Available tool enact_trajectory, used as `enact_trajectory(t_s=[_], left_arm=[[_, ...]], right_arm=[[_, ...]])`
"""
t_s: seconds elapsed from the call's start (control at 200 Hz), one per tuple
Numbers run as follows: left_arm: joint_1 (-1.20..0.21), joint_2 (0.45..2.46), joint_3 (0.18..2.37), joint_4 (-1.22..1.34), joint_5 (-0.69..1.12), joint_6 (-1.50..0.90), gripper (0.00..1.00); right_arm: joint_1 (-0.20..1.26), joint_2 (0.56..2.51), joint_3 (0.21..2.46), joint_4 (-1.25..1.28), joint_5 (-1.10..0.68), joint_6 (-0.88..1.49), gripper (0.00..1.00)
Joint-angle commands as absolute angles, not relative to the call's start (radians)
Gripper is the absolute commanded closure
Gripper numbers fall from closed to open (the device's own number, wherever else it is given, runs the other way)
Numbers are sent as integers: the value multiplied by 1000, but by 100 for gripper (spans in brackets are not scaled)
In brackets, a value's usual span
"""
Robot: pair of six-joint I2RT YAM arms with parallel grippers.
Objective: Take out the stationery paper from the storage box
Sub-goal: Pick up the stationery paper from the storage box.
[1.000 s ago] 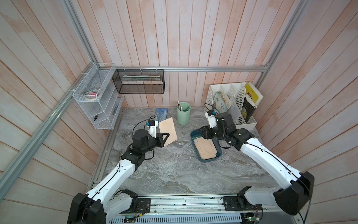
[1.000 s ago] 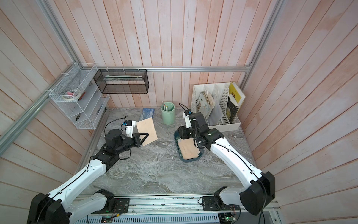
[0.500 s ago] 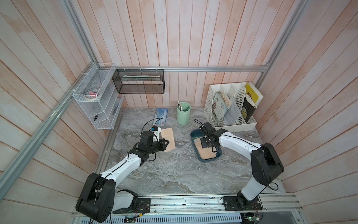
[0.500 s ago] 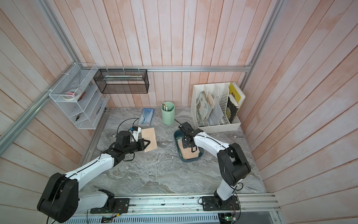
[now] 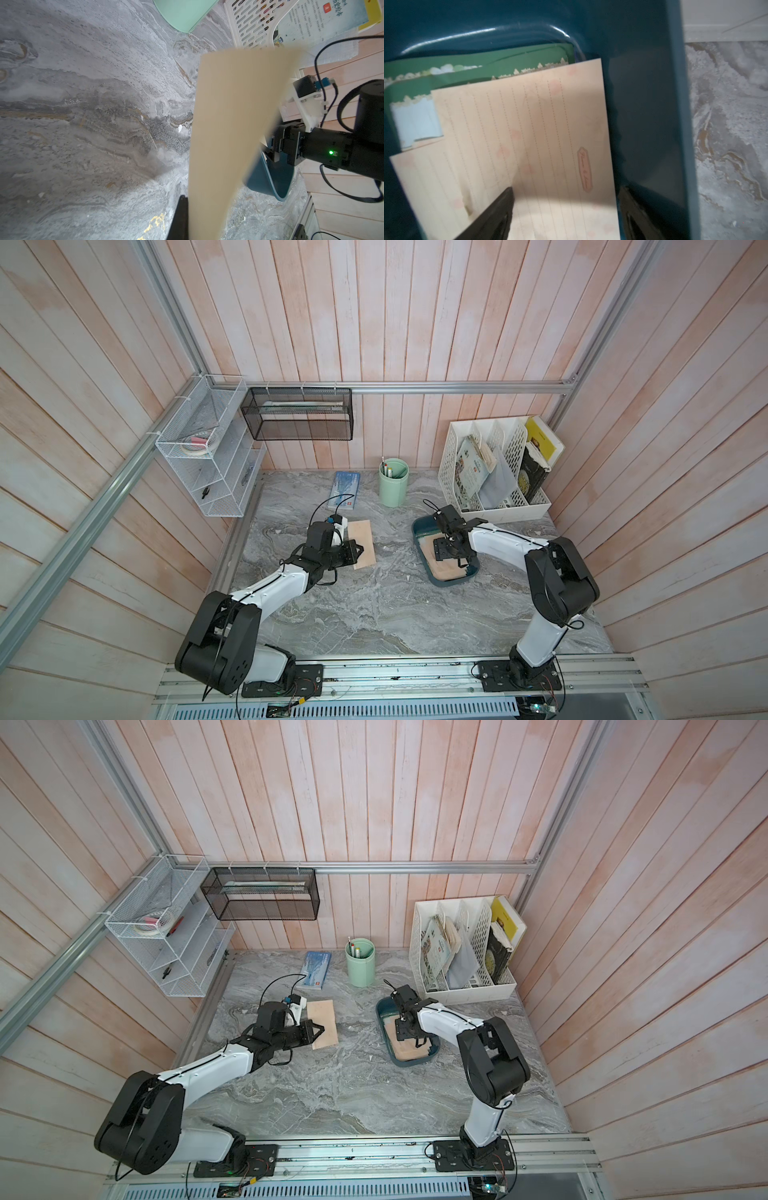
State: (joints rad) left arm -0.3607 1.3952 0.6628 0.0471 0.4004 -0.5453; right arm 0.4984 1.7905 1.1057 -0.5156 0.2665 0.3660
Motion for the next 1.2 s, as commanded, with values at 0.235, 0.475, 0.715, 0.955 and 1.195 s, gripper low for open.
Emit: enact_trajectory(t_s=[0.235, 0.475, 0.715, 0.955, 1.195], left_arm=[[-357, 1348, 697, -72, 318, -504, 69], [-357, 1291, 701, -160, 247, -480, 43], [-357, 1291, 695, -146, 261, -493, 43], [-357, 1299, 697, -134, 277, -501, 43], [-359, 1307, 722, -115, 313, -516, 43]], right_arm=[[474, 1883, 1080, -442, 162, 378, 20], [474, 1838, 1074, -459, 200, 382, 50], [477, 1827, 1098, -491, 217, 378, 78], [502, 1780, 1142, -564, 289, 383, 82], [509, 1656, 1174, -586, 304, 378, 89]])
